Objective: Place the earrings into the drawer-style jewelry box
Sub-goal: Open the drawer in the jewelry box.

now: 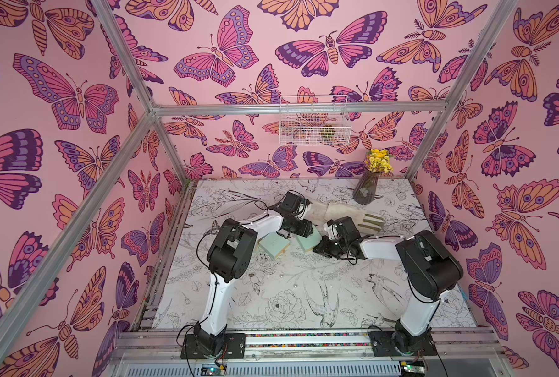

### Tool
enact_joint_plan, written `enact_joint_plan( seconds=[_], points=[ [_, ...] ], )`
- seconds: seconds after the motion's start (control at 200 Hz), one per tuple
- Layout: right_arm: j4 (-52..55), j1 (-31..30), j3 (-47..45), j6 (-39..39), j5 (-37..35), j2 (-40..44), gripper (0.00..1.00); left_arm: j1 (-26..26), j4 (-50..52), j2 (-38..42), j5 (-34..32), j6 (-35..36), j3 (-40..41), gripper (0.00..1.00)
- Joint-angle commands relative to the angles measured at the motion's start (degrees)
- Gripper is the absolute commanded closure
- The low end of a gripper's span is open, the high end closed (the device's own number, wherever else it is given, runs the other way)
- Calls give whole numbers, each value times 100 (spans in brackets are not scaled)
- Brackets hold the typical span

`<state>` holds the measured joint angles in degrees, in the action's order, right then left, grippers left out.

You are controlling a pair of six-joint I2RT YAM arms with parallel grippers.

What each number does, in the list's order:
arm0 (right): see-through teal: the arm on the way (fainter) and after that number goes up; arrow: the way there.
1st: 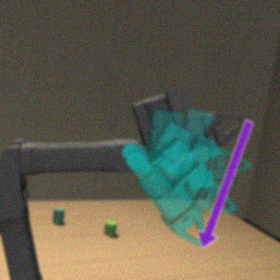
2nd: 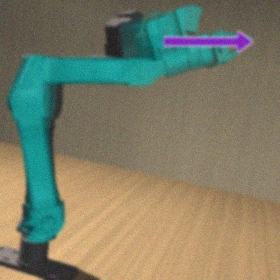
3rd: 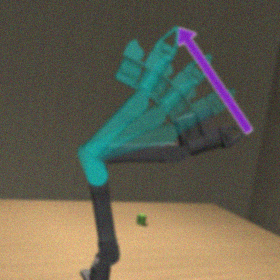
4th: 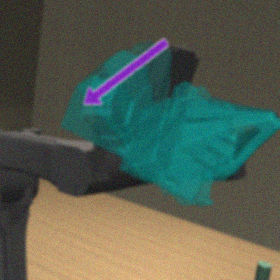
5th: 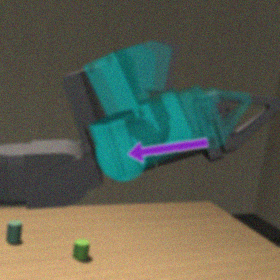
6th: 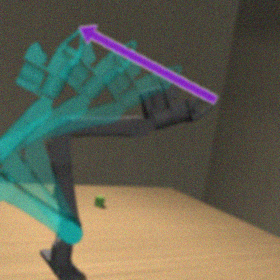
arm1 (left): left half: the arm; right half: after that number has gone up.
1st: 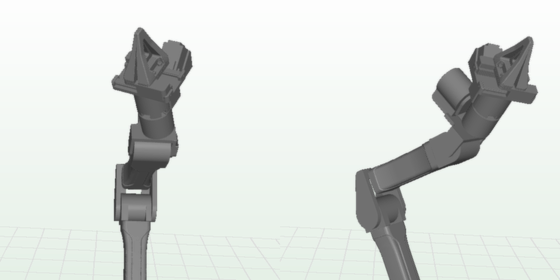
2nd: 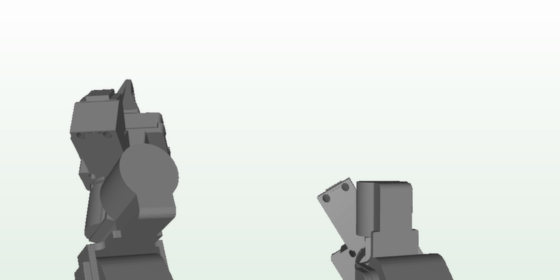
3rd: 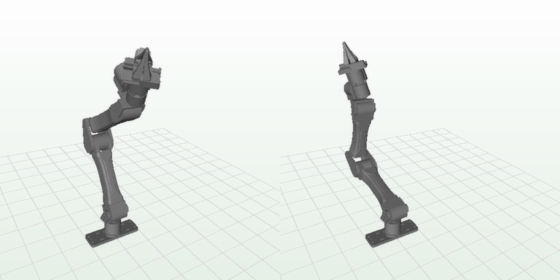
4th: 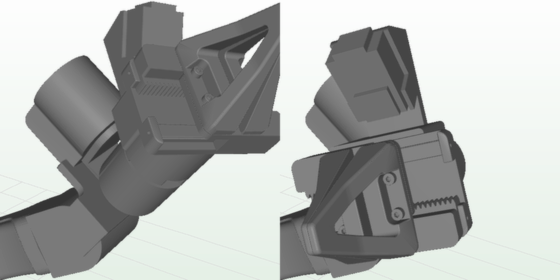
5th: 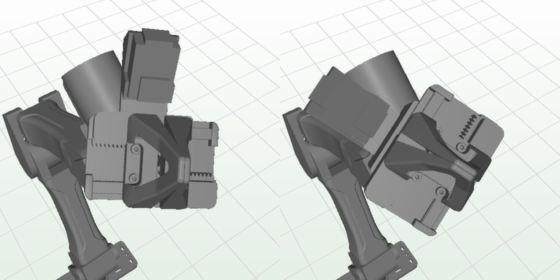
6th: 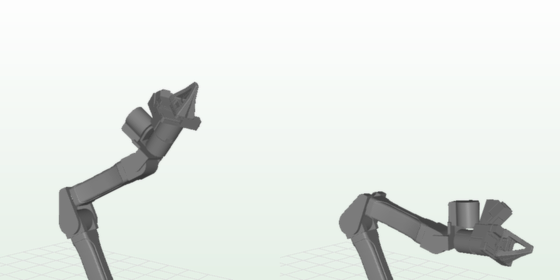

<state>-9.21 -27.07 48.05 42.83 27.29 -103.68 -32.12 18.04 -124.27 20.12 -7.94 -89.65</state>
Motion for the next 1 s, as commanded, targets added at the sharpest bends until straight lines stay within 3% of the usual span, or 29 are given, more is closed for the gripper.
enact_joint_plan(
  seconds=[0.0,0.996],
  points=[
    [-6,15,-192,-107,-52,284,100,-35,540,-198,-439,93,255,42],
    [543,17,-1314,-380,-117,1172,100,8,645,-357,-738,170,219,42]
  ],
)
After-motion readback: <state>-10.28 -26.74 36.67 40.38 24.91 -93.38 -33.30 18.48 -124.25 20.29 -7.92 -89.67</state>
